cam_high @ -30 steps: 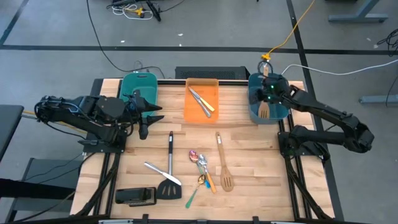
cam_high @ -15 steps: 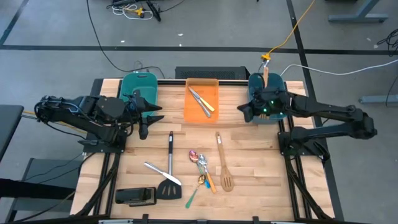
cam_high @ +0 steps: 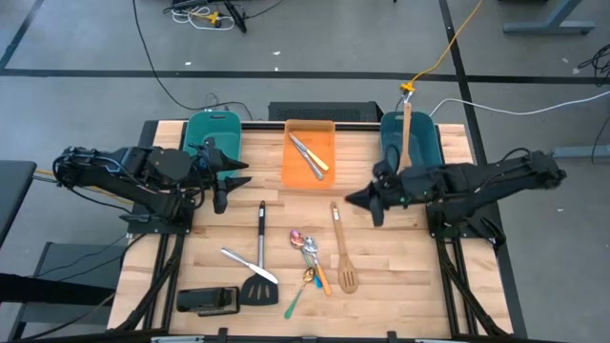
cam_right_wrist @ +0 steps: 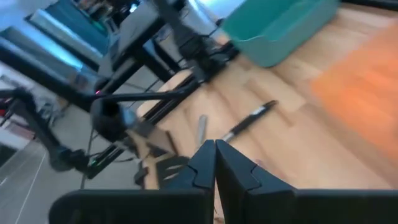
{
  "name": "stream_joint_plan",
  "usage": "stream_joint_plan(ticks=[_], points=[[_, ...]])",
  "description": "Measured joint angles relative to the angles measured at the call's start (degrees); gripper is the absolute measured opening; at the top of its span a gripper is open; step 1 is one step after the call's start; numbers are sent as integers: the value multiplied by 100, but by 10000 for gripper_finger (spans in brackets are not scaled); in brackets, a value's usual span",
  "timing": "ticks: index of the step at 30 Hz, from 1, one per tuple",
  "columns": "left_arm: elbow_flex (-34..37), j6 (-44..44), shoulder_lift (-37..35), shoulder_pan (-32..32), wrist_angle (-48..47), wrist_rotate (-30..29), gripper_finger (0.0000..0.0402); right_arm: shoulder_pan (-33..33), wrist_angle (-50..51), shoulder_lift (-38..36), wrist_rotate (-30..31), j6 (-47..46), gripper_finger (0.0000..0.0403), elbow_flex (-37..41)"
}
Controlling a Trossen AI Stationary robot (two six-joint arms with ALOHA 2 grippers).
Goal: Pick & Place Kitchen Items
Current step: Put the brown spatula into the blue bin
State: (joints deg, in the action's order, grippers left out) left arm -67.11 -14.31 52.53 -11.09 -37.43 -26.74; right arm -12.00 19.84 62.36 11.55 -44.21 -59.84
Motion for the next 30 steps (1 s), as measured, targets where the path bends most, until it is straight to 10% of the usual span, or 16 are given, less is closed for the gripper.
stream_joint_plan(ticks=[19,30], points=[[0,-3,-1,-1,4,-1,177,-1435,2942,3029,100,-1322,20,-3926],[0,-4,-2,0,4,0,177,-1456,4529,3713,-160,-2415,20,-4417]])
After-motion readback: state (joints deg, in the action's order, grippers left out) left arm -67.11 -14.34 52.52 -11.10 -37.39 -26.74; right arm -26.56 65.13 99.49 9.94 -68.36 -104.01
